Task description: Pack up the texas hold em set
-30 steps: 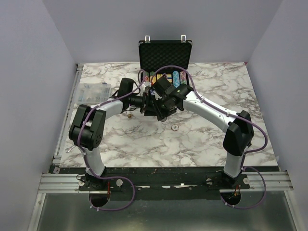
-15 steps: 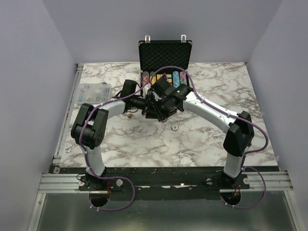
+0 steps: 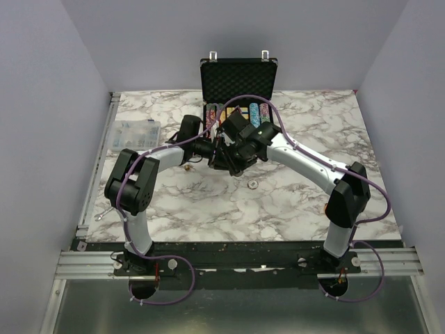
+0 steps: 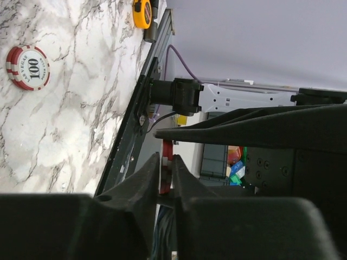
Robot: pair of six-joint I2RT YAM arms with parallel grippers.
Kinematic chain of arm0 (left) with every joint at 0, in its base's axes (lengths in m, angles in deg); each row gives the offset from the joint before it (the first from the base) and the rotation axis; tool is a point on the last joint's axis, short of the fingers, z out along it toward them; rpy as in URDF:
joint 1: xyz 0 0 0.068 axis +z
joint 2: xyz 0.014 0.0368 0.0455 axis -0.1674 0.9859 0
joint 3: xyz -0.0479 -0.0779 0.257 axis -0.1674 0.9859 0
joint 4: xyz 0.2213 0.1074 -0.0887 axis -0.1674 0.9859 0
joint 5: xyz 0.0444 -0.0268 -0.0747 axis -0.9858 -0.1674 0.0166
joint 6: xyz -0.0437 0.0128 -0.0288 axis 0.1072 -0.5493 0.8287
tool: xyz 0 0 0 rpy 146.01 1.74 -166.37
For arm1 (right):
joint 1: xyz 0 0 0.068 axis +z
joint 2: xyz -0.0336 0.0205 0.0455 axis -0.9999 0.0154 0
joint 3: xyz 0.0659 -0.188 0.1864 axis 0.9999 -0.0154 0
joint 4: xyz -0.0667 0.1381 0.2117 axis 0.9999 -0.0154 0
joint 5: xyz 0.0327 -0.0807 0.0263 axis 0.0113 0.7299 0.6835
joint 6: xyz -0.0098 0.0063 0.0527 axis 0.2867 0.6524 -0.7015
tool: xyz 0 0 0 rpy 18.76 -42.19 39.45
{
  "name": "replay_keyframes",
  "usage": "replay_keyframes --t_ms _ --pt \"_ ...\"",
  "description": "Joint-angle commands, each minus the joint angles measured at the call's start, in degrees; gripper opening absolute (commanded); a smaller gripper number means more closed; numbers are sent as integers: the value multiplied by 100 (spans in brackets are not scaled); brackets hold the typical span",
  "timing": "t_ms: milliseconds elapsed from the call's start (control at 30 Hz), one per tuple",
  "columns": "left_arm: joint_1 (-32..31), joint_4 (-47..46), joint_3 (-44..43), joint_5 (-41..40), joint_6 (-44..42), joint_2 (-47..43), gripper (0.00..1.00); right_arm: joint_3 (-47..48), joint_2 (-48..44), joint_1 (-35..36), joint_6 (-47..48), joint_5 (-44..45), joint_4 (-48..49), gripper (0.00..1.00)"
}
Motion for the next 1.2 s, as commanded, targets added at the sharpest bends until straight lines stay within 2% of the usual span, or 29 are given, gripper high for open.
replay_keyframes --t_ms 0,33,133,167,200,267,333,400,467,533,600,733,867,1033,1167 --pt "-101 -335 147 257 120 67 5 -120 -206 -3 99 192 398 0" --pt "-101 -327 162 235 120 52 0 -148 -222 4 103 198 425 0" --pt "-101 -212 185 115 82 -26 0 -246 -269 -3 55 236 458 1" --pt "-101 -84 173 64 24 -61 0 -318 -327 -3 9 264 522 15" --pt "-100 35 167 -14 -59 -110 0 -492 -424 -3 -20 299 648 33" --pt "-83 505 156 -369 -432 -260 0 -892 -713 2 -65 347 985 56" --pt "-61 1500 20 -1209 -1198 -503 0 -1280 -1042 -10 -89 354 1280 72" --pt "-18 2216 -46 -2628 -1665 -893 0 -1678 -1400 -35 -158 386 1517 80" --pt "111 2056 241 -3626 -1493 -1285 0 -2032 -1815 -136 -225 349 1634 84" --pt "356 1622 514 -3791 -967 -1461 0 -2351 -2187 -255 -331 363 1725 86" --pt "506 1568 473 -4004 -626 -1418 0 -2640 -2533 -331 -433 472 1791 88" --pt "607 1976 49 -4936 -74 -1259 0 -3164 -3073 -474 -551 1086 1751 93" --pt "620 2064 -388 -5883 857 -1120 0 -3557 -3413 -578 -676 1503 1618 95" --pt "629 2186 -1231 -6557 1580 -661 0 -3941 -3561 -583 -866 1145 1751 95" --pt "629 2709 -1801 -6845 2307 -260 0 -4077 -3559 -585 -947 936 1815 95"
